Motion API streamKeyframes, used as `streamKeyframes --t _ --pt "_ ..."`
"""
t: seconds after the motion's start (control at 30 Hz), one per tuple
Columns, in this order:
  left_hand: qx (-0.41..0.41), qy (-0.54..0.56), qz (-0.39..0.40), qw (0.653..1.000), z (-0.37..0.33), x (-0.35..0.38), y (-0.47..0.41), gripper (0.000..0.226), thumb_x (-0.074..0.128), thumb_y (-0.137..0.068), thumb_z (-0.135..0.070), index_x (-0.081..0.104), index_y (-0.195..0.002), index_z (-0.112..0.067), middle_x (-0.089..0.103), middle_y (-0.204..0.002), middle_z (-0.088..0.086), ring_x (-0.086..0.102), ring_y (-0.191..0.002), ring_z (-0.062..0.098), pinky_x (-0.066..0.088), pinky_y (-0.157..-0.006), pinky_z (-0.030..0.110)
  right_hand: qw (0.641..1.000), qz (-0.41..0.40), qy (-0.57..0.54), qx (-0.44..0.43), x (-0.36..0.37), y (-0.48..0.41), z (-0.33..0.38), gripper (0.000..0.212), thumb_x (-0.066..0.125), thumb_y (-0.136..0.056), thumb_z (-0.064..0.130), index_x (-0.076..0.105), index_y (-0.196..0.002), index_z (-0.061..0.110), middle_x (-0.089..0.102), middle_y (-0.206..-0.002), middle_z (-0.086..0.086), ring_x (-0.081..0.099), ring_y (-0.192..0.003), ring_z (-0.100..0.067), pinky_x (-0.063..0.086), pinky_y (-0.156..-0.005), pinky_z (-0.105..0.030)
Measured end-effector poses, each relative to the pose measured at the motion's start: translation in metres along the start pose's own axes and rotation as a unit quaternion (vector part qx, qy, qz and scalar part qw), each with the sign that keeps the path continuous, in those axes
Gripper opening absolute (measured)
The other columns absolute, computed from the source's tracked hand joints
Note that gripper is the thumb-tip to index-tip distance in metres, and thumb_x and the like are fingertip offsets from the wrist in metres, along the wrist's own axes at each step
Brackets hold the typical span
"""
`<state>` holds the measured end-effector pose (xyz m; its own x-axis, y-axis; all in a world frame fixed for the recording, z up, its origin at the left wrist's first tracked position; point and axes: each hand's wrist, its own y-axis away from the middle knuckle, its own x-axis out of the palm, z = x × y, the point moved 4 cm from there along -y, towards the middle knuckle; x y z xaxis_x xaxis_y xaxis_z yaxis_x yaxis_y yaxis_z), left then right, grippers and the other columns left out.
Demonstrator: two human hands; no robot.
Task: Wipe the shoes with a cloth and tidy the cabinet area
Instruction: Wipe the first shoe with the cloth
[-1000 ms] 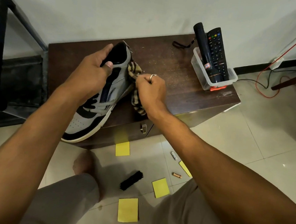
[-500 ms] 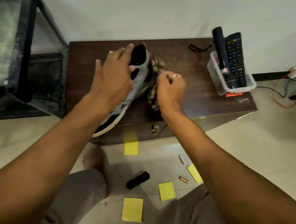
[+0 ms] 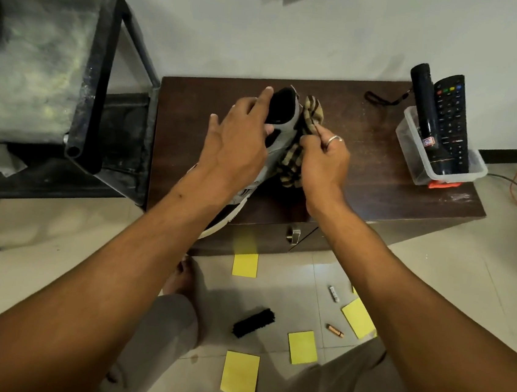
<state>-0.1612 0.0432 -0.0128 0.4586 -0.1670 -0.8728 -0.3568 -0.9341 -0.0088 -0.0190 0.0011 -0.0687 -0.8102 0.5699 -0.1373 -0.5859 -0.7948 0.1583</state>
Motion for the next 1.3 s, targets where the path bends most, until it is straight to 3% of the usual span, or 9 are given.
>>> streamKeyframes --t 0.1,0.57,0.7,0.8,0.9,1.0,1.1,1.17,1.3 --pt "-0.001 -0.003 0.002 1.000 0.001 0.000 -0.001 0.060 0.042 -0.107 -0.021 0.016 -0.161 -0.024 0.039 -0.153 0.005 0.045 -0.138 0.026 0.017 -0.120 0.061 1.000 0.023 0.006 -0.002 0.003 0.005 0.000 0.045 0.056 -0.083 0.034 0.071 -0.125 0.024 0.065 -0.126 -0.006 0.067 -0.109 -0.011 0.060 -0.093 -0.035" --pt "-0.004 -0.019 -0.011 1.000 -0.001 0.003 -0.001 0.063 0.044 -0.105 -0.020 0.015 -0.161 -0.023 0.039 -0.153 0.004 0.046 -0.137 0.025 0.016 -0.119 0.062 0.999 0.015 -0.040 -0.019 0.000 -0.002 -0.002 0.033 0.054 -0.095 0.009 0.075 -0.110 0.029 0.074 -0.111 0.000 0.071 -0.100 -0.010 0.058 -0.076 -0.022" --pt "-0.001 -0.011 -0.012 1.000 -0.001 0.002 -0.001 0.062 0.044 -0.106 -0.020 0.016 -0.161 -0.024 0.039 -0.152 0.004 0.045 -0.137 0.025 0.017 -0.119 0.061 0.999 0.008 -0.033 -0.022 0.001 -0.001 -0.002 0.031 0.054 -0.094 0.011 0.075 -0.112 0.025 0.074 -0.111 -0.002 0.071 -0.099 -0.011 0.061 -0.081 -0.027" --pt "-0.006 -0.006 -0.008 1.000 0.001 0.003 -0.003 0.065 0.046 -0.104 -0.017 0.016 -0.161 -0.024 0.041 -0.152 0.006 0.046 -0.136 0.027 0.020 -0.120 0.061 0.999 0.000 -0.027 -0.019 0.000 0.008 -0.004 0.023 0.055 -0.092 0.012 0.077 -0.095 0.019 0.075 -0.089 0.003 0.065 -0.079 -0.006 0.058 -0.068 -0.028" --pt "-0.013 0.004 -0.006 1.000 0.001 0.002 -0.004 0.064 0.047 -0.105 -0.017 0.018 -0.161 -0.025 0.042 -0.150 0.005 0.050 -0.132 0.026 0.022 -0.120 0.061 1.000 0.007 -0.006 0.009 -0.004 0.014 -0.010 0.029 0.057 -0.091 0.007 0.064 -0.066 0.017 0.052 -0.056 0.014 0.042 -0.054 -0.001 0.039 -0.052 -0.022" --pt "-0.009 0.013 -0.004 1.000 0.001 0.002 -0.003 0.061 0.044 -0.106 -0.019 0.018 -0.161 -0.024 0.042 -0.149 0.005 0.052 -0.129 0.026 0.023 -0.119 0.062 1.000 -0.015 -0.009 0.009 -0.012 0.007 -0.004 0.023 0.056 -0.088 0.007 0.064 -0.067 0.014 0.052 -0.065 0.003 0.044 -0.059 -0.007 0.038 -0.056 -0.027" --pt "-0.005 0.016 -0.002 1.000 0.001 0.001 -0.003 0.061 0.044 -0.106 -0.019 0.018 -0.161 -0.023 0.042 -0.149 0.005 0.053 -0.127 0.027 0.025 -0.118 0.063 0.999 -0.026 -0.011 -0.019 -0.007 0.000 0.001 0.023 0.057 -0.086 0.023 0.077 -0.097 0.022 0.070 -0.103 0.001 0.066 -0.091 -0.009 0.057 -0.078 -0.031" --pt "-0.005 0.016 -0.002 1.000 0.001 0.001 -0.003 0.060 0.043 -0.106 -0.020 0.018 -0.161 -0.024 0.042 -0.149 0.005 0.053 -0.127 0.026 0.025 -0.118 0.063 1.000 -0.001 -0.007 -0.027 0.002 0.006 -0.001 0.028 0.058 -0.087 0.024 0.077 -0.109 0.024 0.071 -0.113 0.000 0.067 -0.103 -0.010 0.058 -0.088 -0.033" --pt "-0.003 0.015 -0.004 1.000 0.002 0.001 -0.003 0.060 0.043 -0.106 -0.021 0.018 -0.160 -0.023 0.043 -0.147 0.005 0.055 -0.123 0.028 0.029 -0.115 0.062 1.000 0.020 -0.006 0.013 -0.002 0.016 -0.011 0.026 0.055 -0.090 0.005 0.065 -0.070 0.017 0.055 -0.059 0.011 0.046 -0.055 -0.003 0.042 -0.052 -0.026"
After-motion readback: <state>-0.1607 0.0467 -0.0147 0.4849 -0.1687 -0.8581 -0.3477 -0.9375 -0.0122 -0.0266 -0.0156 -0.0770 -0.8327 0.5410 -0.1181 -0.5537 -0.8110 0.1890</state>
